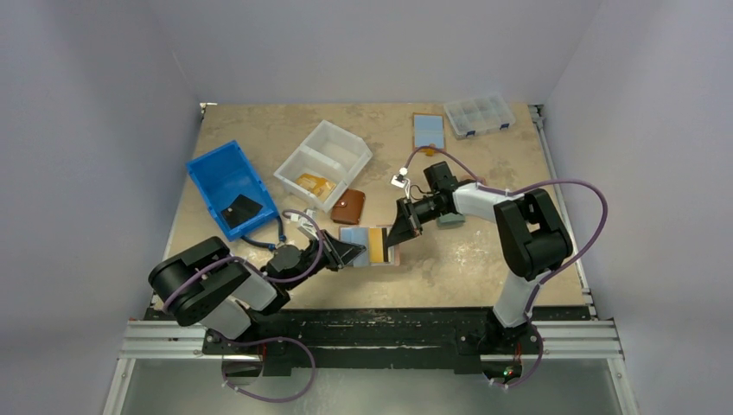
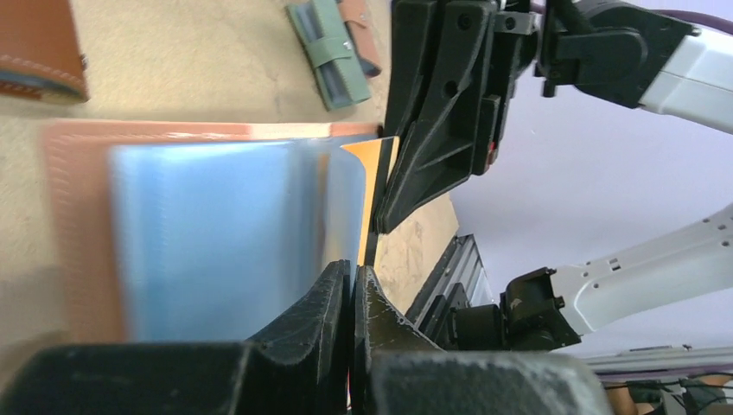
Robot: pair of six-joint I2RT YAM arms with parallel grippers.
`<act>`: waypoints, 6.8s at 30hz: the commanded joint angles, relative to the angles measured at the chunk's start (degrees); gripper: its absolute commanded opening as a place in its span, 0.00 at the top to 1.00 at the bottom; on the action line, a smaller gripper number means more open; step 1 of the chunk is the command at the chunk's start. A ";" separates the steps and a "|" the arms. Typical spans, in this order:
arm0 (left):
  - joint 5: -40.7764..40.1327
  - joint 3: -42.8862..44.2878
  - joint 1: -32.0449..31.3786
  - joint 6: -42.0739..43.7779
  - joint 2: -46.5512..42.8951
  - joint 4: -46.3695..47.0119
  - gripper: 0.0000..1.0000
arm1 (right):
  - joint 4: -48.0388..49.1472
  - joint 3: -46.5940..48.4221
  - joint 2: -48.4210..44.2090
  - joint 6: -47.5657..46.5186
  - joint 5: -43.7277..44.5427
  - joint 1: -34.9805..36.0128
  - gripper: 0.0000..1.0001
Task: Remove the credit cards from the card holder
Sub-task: Remove the credit card from the card holder, then place the credit card in the storage box.
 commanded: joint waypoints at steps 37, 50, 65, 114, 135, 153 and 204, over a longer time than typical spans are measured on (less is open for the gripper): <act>-12.29 9.89 2.25 5.65 -14.51 -52.83 0.46 | -9.55 5.21 -2.69 -12.32 7.36 -3.46 1.00; -21.81 16.32 2.31 12.64 -39.56 -78.96 0.02 | -14.68 6.74 -4.72 -19.22 11.10 -3.46 1.00; -14.71 18.04 2.39 -0.92 -40.23 -74.40 0.03 | -13.68 5.01 -12.46 -24.82 17.18 -3.21 1.00; -11.44 27.47 -5.46 -38.73 -14.20 -56.00 0.28 | -0.66 -5.67 -29.86 -35.05 40.21 12.42 1.00; -10.79 26.23 -5.64 -40.21 -12.18 -55.25 0.62 | 1.99 -7.73 -32.00 -36.66 49.72 17.88 1.00; -11.54 26.19 -5.58 -41.41 -10.46 -58.56 0.80 | 2.64 -8.50 -32.82 -37.69 53.25 21.35 1.00; 1.84 53.62 18.44 46.76 -10.32 -96.99 1.00 | -7.65 -4.27 -38.41 -39.05 38.30 8.63 0.34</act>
